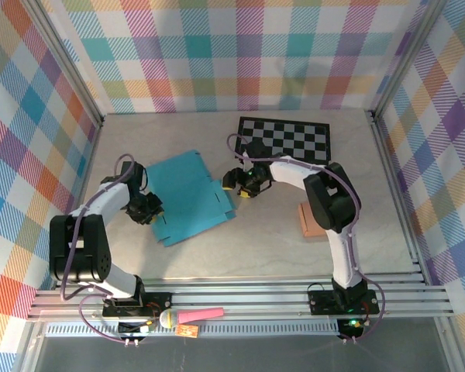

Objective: Fold the paper box

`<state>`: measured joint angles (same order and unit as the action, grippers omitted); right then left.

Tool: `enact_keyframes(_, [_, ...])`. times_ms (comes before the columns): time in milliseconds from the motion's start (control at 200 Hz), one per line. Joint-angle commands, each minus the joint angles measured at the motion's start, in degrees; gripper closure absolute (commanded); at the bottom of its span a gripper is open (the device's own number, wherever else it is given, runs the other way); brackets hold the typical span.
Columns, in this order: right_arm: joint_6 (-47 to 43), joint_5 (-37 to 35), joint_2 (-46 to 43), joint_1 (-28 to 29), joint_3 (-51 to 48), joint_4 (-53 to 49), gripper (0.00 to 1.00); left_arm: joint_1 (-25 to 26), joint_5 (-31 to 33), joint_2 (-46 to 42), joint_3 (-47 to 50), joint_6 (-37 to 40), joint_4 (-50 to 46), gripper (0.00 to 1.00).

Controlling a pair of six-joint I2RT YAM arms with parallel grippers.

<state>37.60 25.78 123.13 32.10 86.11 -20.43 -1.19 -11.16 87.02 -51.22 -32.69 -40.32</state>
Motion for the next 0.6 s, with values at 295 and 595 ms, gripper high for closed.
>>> enact_keyframes(295, [-5.06,6.59,7.52,0.53,9.27,-3.11,0.31,-0.22,4.79,6.55,2.18,3.95,0.21,0.79])
enact_keyframes(595, [-5.81,11.20,10.81,2.18,12.84,-3.99,0.33,-0.17,4.30,8.88,0.89,4.72,0.59,0.79])
